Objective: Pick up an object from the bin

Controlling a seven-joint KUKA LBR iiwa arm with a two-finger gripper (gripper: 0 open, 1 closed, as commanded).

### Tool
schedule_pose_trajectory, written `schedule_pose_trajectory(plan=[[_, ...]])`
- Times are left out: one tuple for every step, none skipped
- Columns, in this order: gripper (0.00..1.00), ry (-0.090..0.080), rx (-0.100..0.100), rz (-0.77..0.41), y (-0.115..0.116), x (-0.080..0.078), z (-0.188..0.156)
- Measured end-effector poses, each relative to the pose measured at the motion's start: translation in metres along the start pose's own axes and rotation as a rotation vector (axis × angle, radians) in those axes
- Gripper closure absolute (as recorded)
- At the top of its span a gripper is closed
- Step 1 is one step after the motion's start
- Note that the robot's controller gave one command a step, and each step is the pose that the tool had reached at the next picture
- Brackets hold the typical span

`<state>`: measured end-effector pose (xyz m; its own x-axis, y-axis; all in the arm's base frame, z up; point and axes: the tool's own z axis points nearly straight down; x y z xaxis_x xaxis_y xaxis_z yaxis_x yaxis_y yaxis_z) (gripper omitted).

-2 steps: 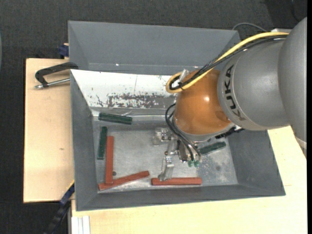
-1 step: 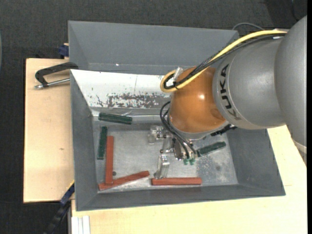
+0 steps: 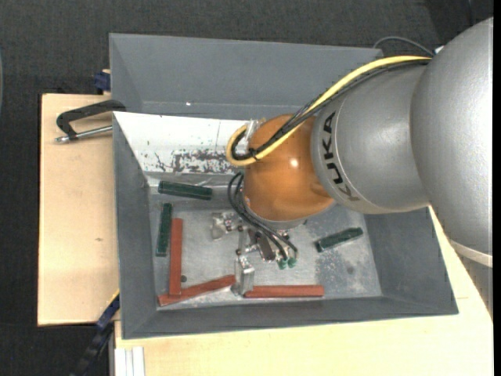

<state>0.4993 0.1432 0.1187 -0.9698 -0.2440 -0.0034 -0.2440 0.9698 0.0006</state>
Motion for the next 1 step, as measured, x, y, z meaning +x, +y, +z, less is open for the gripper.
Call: schedule_pose_trajectory(plan=[[0.0, 0.0, -0.003, -0.115, -0.0108, 0.0071, -0.0183]])
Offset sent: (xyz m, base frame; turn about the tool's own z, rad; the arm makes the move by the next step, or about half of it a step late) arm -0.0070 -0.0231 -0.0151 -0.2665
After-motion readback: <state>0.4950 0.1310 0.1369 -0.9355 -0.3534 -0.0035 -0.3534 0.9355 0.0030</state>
